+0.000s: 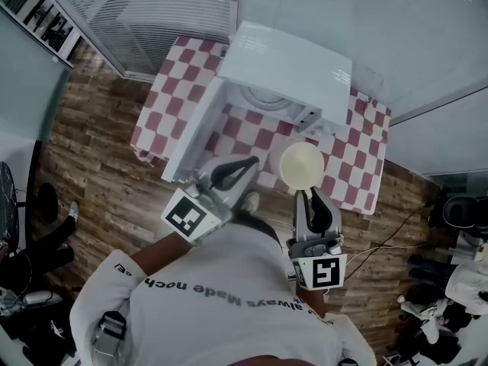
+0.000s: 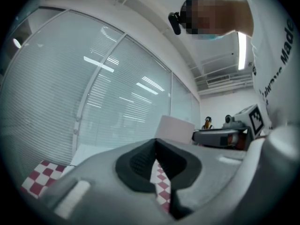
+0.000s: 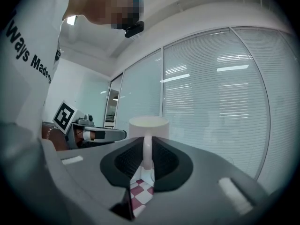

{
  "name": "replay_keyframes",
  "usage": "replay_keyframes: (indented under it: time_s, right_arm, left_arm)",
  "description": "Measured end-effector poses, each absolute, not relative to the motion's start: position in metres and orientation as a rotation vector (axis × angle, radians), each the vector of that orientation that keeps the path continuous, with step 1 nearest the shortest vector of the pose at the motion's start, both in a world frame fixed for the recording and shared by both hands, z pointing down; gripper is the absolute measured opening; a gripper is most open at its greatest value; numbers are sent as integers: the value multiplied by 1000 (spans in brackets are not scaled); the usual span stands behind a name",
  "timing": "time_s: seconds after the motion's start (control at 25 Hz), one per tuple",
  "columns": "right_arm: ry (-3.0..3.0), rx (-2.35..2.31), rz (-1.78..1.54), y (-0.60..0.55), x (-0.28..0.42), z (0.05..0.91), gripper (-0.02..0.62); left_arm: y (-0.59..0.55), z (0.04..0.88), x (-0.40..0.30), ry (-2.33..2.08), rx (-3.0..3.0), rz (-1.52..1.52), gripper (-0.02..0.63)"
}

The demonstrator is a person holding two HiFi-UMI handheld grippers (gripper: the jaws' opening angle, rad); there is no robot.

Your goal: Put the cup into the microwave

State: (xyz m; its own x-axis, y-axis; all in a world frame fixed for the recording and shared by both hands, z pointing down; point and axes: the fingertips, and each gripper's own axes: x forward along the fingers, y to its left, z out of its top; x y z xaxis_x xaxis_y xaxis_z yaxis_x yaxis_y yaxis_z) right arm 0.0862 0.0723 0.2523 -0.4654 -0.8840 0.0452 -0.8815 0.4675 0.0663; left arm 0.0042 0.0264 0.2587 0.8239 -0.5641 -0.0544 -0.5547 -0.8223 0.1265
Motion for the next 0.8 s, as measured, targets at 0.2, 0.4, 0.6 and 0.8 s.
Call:
replay_keyframes:
  time_s: [0.2, 0.4, 0.6, 0.8]
  right_arm:
    - [-2662, 1556, -62, 48, 107, 250, 44]
    - [-2685, 1521, -69, 28, 129, 249, 44]
    - [-2708, 1499, -72, 9, 149, 247, 44]
    - [-2722, 1517, -44, -2, 167, 249, 44]
  left_arm:
    - [4, 257, 26, -923, 2887, -133, 3]
    - [-17, 255, 49, -955, 2884, -127, 3]
    - [-34, 258, 74, -972, 2885, -127, 4]
    - [-46, 267, 94, -981, 2871, -114, 4]
